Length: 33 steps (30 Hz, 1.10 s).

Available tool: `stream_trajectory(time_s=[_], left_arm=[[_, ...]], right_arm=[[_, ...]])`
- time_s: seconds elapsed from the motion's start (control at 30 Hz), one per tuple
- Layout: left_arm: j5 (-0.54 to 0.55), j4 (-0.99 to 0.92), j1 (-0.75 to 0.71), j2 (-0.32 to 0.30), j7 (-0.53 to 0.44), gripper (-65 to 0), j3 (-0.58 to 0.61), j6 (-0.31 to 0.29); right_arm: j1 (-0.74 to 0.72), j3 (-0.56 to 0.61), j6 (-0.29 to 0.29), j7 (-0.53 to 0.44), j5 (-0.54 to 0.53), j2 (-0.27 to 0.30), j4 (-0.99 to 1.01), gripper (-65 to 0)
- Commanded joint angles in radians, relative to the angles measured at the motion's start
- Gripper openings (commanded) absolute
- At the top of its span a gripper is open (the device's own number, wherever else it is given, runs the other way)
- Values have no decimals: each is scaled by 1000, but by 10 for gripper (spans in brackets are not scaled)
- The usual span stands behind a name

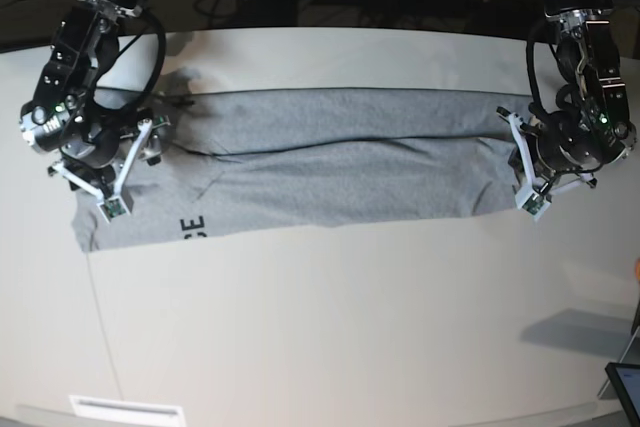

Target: Fold the T-shirt properly

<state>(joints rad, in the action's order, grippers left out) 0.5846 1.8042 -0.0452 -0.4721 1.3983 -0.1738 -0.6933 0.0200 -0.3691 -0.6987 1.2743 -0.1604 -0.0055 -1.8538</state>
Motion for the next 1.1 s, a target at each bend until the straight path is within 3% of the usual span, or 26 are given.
stream_trajectory(time_s=[0.0, 0.47, 0.6, 0.67, 0.87, 1.07], left_arm=[[4, 24, -2, -20, -2, -650, -5, -5], [11, 82, -17, -80, -2, -643, 78, -5], [11, 157, -43, -83, -2, -467, 78, -5], [11, 193, -58, -83, -2, -408, 75, -5], [4, 197, -55, -78, -2, -400, 66, -5], [-18, 174, -37, -64, -83, -403, 67, -5]], right_arm=[[-16, -1, 1, -12, -11, 5, -13, -229], [-16, -1, 1, -11, -11, 5, -13, -229], [-16, -1, 1, -11, -11, 5, -11, -229], [-18, -1, 1, -12, -11, 5, -11, -229], [-18, -1, 1, -14, -11, 5, -10, -229], [-18, 2, 1, -12, -9, 5, -10, -229]])
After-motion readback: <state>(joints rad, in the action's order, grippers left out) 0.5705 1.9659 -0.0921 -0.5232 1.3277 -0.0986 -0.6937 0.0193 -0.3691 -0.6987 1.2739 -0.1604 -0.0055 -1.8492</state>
